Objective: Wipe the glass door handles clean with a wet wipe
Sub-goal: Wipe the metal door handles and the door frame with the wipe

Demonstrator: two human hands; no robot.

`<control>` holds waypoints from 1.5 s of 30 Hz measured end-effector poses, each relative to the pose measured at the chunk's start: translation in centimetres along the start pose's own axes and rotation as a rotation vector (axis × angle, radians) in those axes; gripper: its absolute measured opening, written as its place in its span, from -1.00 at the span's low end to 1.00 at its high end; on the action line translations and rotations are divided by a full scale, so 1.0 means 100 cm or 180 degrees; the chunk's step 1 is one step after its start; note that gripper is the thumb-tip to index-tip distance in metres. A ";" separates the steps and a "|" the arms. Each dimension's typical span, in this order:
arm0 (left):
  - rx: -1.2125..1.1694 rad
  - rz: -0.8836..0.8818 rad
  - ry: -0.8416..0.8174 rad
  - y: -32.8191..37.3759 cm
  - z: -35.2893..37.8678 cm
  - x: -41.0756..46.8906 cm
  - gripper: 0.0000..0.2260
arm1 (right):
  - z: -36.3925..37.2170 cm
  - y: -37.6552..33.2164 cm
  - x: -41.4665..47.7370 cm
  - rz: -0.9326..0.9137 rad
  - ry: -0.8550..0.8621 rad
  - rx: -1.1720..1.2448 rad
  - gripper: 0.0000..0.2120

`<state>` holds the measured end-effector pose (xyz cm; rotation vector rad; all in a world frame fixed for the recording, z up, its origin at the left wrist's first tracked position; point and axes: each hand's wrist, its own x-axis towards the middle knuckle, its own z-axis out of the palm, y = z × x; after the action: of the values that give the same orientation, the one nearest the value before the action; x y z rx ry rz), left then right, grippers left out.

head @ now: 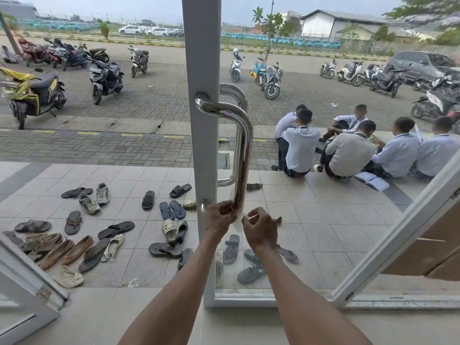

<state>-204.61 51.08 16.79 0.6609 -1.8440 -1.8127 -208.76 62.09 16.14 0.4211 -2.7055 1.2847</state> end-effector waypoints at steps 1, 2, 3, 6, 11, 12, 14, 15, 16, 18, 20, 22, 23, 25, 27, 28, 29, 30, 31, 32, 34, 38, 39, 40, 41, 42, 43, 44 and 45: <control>0.0048 -0.0042 0.0082 -0.004 -0.001 0.001 -0.72 | 0.003 0.003 -0.003 0.0038 -0.0130 0.0036 -0.89; 0.0126 -0.0026 0.0161 -0.006 -0.002 0.002 -0.73 | 0.005 0.005 -0.005 0.0046 -0.0208 0.0068 -0.89; 0.0188 0.0004 0.0198 -0.005 -0.002 0.002 -0.74 | 0.006 0.007 -0.007 0.0038 -0.0251 0.0101 -0.89; 0.0138 0.0105 0.0225 0.004 -0.004 0.000 -0.77 | 0.011 0.008 -0.010 0.0016 -0.0375 0.0267 -0.82; -0.0180 0.0214 0.0210 0.020 -0.003 0.000 -0.82 | 0.015 -0.009 -0.011 0.0099 -0.0026 0.0830 -0.74; -0.0195 0.0222 0.0158 0.020 -0.003 0.000 -0.83 | 0.016 -0.014 -0.011 0.0084 0.0156 0.0874 -0.75; -0.0209 0.0202 0.0061 0.019 -0.005 0.001 -0.84 | 0.018 -0.025 -0.012 0.0080 0.0492 0.0959 -0.77; -0.0189 0.0172 0.0042 0.018 -0.005 0.002 -0.85 | 0.019 -0.029 -0.012 0.0079 0.0631 0.0998 -0.77; -0.0142 0.0152 0.0045 0.017 -0.005 0.003 -0.85 | 0.021 -0.032 -0.013 0.0067 0.0737 0.1059 -0.74; -0.0017 0.0084 0.0058 0.016 -0.006 0.006 -0.84 | 0.023 -0.036 -0.016 0.0027 0.0886 0.1251 -0.66; 0.0060 -0.0002 0.0048 0.016 -0.007 0.008 -0.82 | 0.023 -0.039 -0.018 0.0046 0.1049 0.1152 -0.64; 0.0150 -0.0013 0.0017 0.017 -0.007 0.009 -0.83 | 0.023 -0.040 -0.018 0.0102 0.1229 0.0701 -0.71; 0.0202 -0.0004 0.0004 0.018 -0.006 0.010 -0.82 | 0.024 -0.040 -0.017 0.0124 0.1264 0.0617 -0.76; 0.0309 0.0047 -0.0010 0.018 -0.006 0.012 -0.79 | 0.026 -0.041 -0.013 0.0089 0.1216 0.0678 -0.85; 0.0370 0.0072 -0.0075 0.021 -0.006 0.010 -0.75 | 0.028 -0.041 -0.010 0.0036 0.1142 0.0777 -0.85; 0.0387 0.0050 -0.0118 0.022 -0.007 0.009 -0.74 | 0.029 -0.042 -0.009 0.0013 0.1118 0.0820 -0.81; 0.0355 0.0030 -0.0150 0.022 -0.008 0.008 -0.73 | 0.031 -0.042 -0.007 0.0005 0.1110 0.0857 -0.79; 0.0235 0.0024 -0.0185 0.022 -0.009 0.006 -0.74 | 0.033 -0.042 -0.005 0.0003 0.1134 0.0877 -0.78; 0.0044 -0.0004 -0.0235 0.022 -0.011 0.006 -0.75 | 0.034 -0.042 -0.003 0.0016 0.1163 0.0868 -0.79; -0.0185 -0.0076 -0.0284 0.020 -0.013 0.006 -0.77 | 0.036 -0.041 -0.001 0.0036 0.1164 0.0810 -0.81; -0.0409 -0.0163 -0.0340 0.018 -0.017 0.007 -0.80 | 0.039 -0.037 0.005 0.0048 0.1050 0.0636 -0.84; 0.1279 0.0421 0.0267 0.003 -0.020 0.007 -0.71 | 0.045 -0.029 0.006 0.0049 0.0849 0.0507 -0.88; 0.1849 0.0555 0.0453 -0.003 -0.022 0.005 -0.67 | 0.047 -0.025 0.005 0.0093 0.0784 0.0465 -0.88; 0.2235 0.0667 0.0550 -0.008 -0.023 0.003 -0.66 | 0.050 -0.021 0.004 0.0165 0.0675 0.0385 -0.87; 0.2548 0.0752 0.0563 -0.013 -0.024 0.002 -0.69 | 0.052 -0.017 0.003 0.0265 0.0539 0.0277 -0.85; 0.2861 0.0822 0.0535 -0.018 -0.024 0.002 -0.73 | 0.054 -0.014 0.002 0.0346 0.0427 0.0181 -0.82; 0.3146 0.0890 0.0522 -0.021 -0.024 0.002 -0.77 | 0.055 -0.012 0.001 0.0370 0.0369 0.0138 -0.81; 0.3360 0.0941 0.0536 -0.024 -0.025 0.003 -0.78 | 0.055 -0.012 0.001 0.0337 0.0379 0.0148 -0.80; 0.3507 0.0950 0.0547 -0.024 -0.025 0.003 -0.78 | 0.054 -0.015 0.000 0.0256 0.0450 0.0203 -0.80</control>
<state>-203.27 48.91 14.41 0.7820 -2.5511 -0.4177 -208.30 57.05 13.84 0.2202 -2.5942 1.3686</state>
